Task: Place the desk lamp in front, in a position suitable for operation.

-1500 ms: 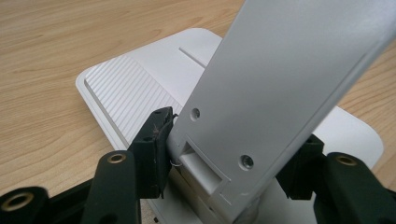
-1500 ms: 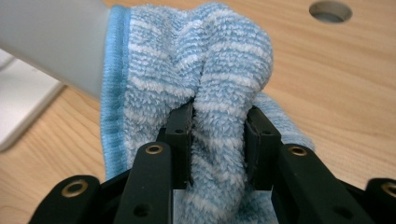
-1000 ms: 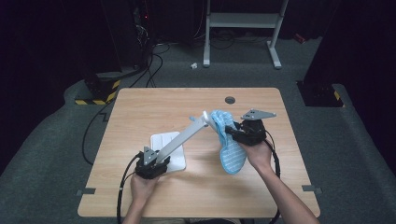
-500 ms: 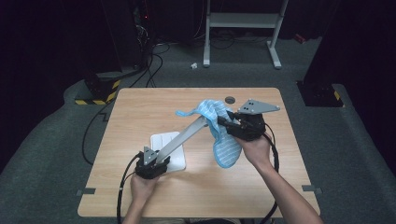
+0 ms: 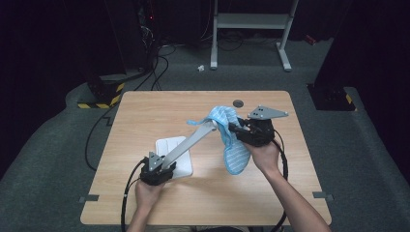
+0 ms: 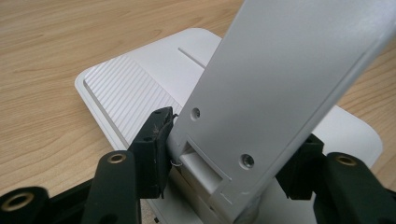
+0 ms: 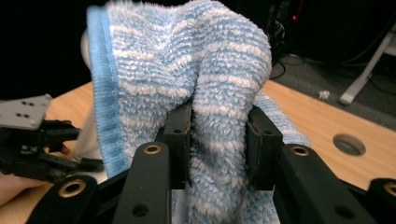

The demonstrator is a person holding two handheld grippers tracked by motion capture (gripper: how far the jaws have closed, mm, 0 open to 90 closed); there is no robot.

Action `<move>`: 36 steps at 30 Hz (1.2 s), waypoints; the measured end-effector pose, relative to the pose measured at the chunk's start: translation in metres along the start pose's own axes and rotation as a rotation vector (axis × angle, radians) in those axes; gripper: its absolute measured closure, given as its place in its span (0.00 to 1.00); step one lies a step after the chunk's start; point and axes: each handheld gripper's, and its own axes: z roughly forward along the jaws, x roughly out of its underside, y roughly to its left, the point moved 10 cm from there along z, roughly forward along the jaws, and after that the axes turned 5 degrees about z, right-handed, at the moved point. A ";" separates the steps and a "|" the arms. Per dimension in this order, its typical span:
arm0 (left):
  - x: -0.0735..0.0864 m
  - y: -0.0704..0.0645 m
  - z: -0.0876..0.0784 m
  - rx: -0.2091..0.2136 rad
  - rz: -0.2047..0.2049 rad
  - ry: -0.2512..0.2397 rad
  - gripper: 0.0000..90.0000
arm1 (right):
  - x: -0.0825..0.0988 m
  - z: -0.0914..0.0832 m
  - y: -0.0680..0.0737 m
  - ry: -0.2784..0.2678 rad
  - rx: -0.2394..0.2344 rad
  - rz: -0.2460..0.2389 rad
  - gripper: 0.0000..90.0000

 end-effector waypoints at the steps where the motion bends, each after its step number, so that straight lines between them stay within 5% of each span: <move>1: 0.000 0.000 0.000 0.000 0.000 0.000 0.50 | 0.003 0.001 -0.002 0.006 0.003 0.007 0.73; 24: 0.000 0.000 0.000 -0.001 0.001 0.000 0.50 | 0.114 0.051 -0.076 0.258 0.157 0.154 0.73; 29: 0.000 0.000 0.000 -0.002 0.002 0.001 0.50 | 0.137 0.059 -0.090 0.327 0.207 0.141 0.73; 36: 0.000 0.000 0.000 -0.002 0.001 0.000 0.50 | 0.144 0.055 -0.092 0.379 0.259 0.061 0.73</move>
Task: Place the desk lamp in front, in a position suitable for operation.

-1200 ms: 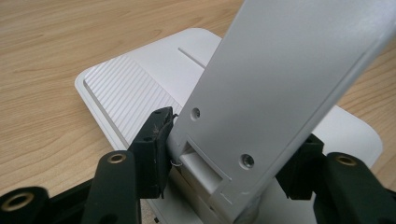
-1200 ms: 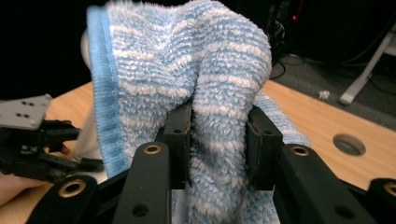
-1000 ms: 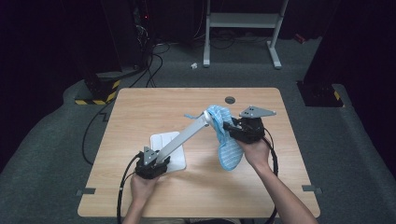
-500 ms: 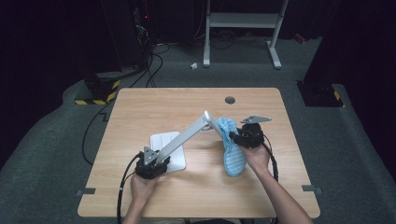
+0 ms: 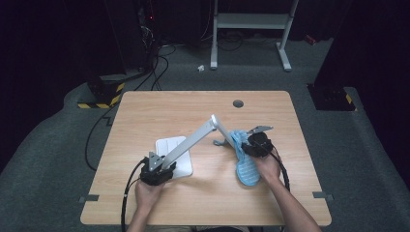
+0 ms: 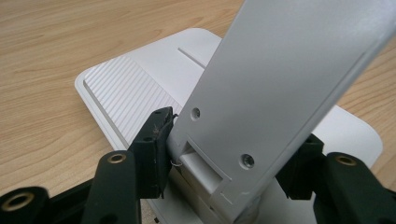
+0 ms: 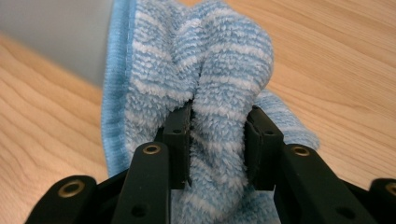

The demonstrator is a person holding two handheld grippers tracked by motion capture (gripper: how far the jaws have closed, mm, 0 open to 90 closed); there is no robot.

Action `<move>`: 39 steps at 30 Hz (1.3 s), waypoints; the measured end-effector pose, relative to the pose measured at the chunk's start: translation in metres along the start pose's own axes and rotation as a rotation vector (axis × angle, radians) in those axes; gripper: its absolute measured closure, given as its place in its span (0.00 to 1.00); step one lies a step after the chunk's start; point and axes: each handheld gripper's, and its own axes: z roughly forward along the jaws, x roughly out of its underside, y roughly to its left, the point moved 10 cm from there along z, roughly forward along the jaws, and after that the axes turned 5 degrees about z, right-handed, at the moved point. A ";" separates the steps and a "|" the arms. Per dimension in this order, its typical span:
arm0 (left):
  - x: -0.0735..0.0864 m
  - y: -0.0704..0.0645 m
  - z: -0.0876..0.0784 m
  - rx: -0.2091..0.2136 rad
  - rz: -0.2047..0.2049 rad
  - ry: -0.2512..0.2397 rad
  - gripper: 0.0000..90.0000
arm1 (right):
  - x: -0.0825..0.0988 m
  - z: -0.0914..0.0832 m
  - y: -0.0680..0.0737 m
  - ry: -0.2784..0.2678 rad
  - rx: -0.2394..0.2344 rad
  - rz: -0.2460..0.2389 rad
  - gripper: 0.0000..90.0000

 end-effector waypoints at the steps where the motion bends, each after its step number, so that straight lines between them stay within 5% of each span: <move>1: 0.000 0.000 0.000 0.001 0.000 0.000 0.50 | 0.002 -0.002 0.000 0.008 0.011 -0.012 0.73; 8: 0.000 0.000 0.000 -0.002 -0.002 -0.001 0.50 | 0.019 -0.014 0.006 0.080 0.063 -0.150 0.72; 18: -0.001 -0.002 0.002 -0.008 -0.010 0.001 0.50 | 0.027 -0.020 0.035 0.105 0.010 -0.193 0.72; 27: -0.002 -0.006 0.001 0.021 0.011 -0.008 0.52 | 0.007 -0.021 0.052 0.055 -0.061 -0.157 0.72; 39: -0.002 -0.007 0.001 0.028 0.016 -0.010 0.55 | -0.047 -0.077 0.082 -0.111 -0.174 -0.179 0.72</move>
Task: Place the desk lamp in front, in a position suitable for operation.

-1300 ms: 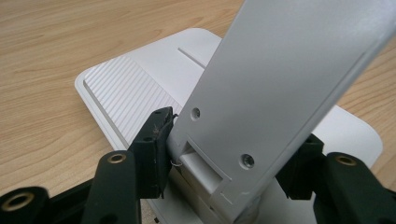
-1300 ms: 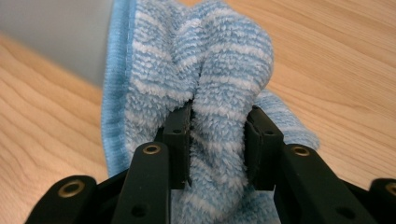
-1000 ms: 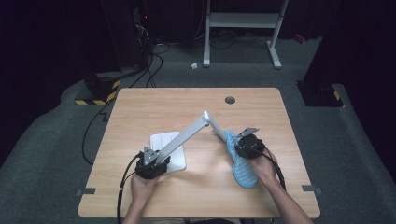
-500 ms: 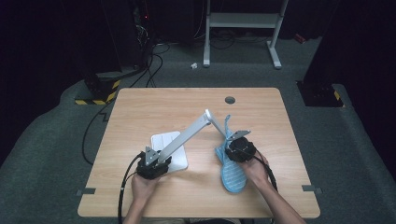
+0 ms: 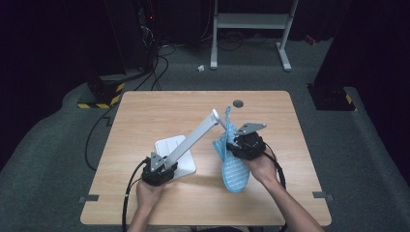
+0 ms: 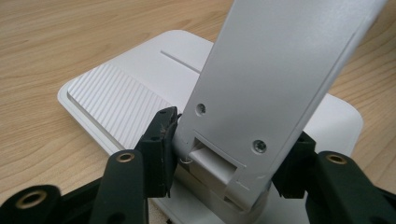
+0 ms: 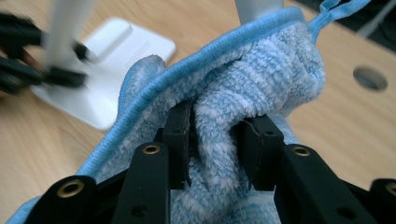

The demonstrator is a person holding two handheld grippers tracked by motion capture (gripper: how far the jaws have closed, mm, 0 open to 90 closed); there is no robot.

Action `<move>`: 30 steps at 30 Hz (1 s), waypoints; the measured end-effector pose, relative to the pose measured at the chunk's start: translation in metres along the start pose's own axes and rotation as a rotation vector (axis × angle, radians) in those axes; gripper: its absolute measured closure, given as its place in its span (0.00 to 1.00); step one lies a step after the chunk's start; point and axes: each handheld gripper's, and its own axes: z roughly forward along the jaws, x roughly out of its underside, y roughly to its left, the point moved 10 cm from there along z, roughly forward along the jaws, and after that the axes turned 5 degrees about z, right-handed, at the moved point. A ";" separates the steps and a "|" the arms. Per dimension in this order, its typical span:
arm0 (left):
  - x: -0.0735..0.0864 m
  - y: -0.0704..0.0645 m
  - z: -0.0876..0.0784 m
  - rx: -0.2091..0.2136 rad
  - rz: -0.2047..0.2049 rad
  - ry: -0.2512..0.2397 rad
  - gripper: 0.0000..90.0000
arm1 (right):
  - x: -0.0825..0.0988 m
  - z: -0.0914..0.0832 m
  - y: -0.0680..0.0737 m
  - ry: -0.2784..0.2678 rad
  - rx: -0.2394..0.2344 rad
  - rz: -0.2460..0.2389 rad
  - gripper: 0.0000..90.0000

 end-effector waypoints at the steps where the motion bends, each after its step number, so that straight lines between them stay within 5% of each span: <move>1: 0.000 0.000 0.000 0.000 -0.003 -0.003 0.55 | -0.008 -0.006 0.004 -0.018 -0.011 -0.008 0.72; 8: -0.001 -0.001 0.001 0.009 0.007 -0.001 0.56 | -0.049 -0.034 0.020 -0.108 -0.058 -0.040 0.72; 13: -0.001 -0.002 0.001 0.012 0.012 -0.002 0.56 | -0.060 -0.039 0.021 -0.131 -0.074 -0.034 0.73; 17: -0.001 -0.002 0.001 0.015 0.012 -0.004 0.56 | -0.052 -0.029 0.015 -0.114 -0.074 -0.008 0.73; 30: -0.001 -0.003 0.001 0.019 0.013 -0.004 0.56 | 0.019 0.047 -0.047 0.077 -0.020 0.201 0.74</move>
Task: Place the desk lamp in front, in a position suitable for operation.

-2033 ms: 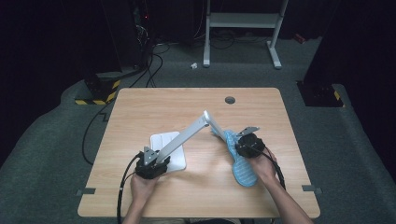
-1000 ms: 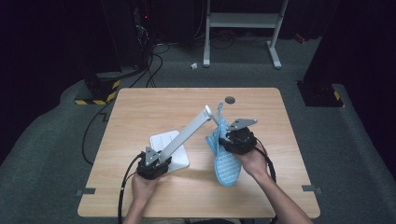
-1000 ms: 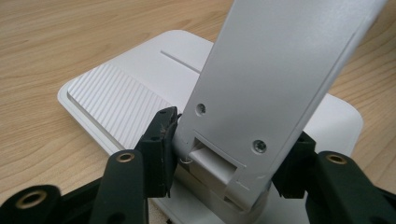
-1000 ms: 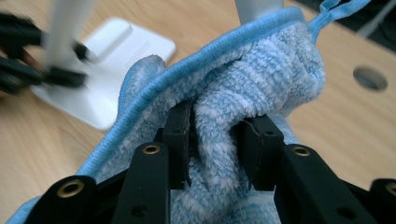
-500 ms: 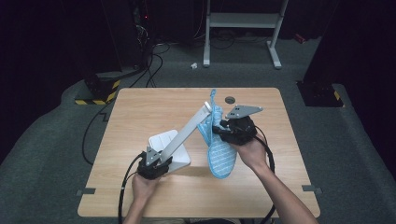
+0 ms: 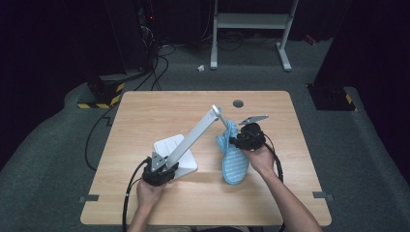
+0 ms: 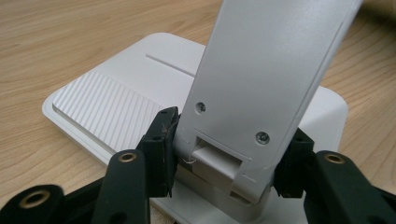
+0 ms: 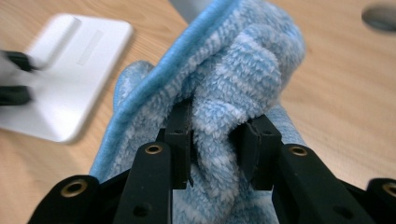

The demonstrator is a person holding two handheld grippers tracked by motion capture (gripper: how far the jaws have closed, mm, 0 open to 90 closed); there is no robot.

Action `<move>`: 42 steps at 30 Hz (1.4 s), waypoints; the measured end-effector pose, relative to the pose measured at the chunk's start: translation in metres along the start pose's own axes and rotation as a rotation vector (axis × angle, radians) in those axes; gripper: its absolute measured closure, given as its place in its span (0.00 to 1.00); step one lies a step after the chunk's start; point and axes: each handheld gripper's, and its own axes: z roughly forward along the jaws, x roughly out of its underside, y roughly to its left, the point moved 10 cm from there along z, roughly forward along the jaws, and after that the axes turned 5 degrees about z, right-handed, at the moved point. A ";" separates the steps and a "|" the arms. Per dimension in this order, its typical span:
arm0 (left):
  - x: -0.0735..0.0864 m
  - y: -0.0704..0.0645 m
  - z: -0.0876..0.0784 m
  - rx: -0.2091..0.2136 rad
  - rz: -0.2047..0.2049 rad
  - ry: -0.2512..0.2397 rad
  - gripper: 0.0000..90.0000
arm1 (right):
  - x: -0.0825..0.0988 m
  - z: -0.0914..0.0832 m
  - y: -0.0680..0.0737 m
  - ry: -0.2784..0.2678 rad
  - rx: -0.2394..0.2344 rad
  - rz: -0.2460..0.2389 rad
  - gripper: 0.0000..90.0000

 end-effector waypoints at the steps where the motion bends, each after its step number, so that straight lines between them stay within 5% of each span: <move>1: 0.000 0.000 0.000 0.000 0.000 0.000 0.56 | 0.004 0.005 -0.005 0.015 0.006 0.017 0.74; 8: 0.000 0.000 0.000 0.000 0.000 0.000 0.56 | 0.017 0.028 -0.030 0.071 0.046 0.080 0.74; 11: 0.000 0.000 0.000 0.002 0.000 -0.001 0.56 | 0.016 0.028 -0.031 0.071 0.057 0.067 0.74; 17: 0.000 0.000 0.000 0.003 0.000 -0.001 0.56 | 0.003 0.010 -0.015 0.018 0.042 0.005 0.75; 32: 0.000 0.000 0.000 0.006 0.000 0.000 0.56 | -0.067 -0.085 0.062 -0.237 -0.035 -0.214 0.75; 37: 0.000 0.000 0.000 0.005 0.002 0.000 0.56 | -0.070 -0.088 0.062 -0.242 -0.025 -0.219 0.76; 42: 0.000 -0.001 0.000 0.007 0.004 -0.001 0.56 | -0.059 -0.065 0.044 -0.195 -0.024 -0.157 0.76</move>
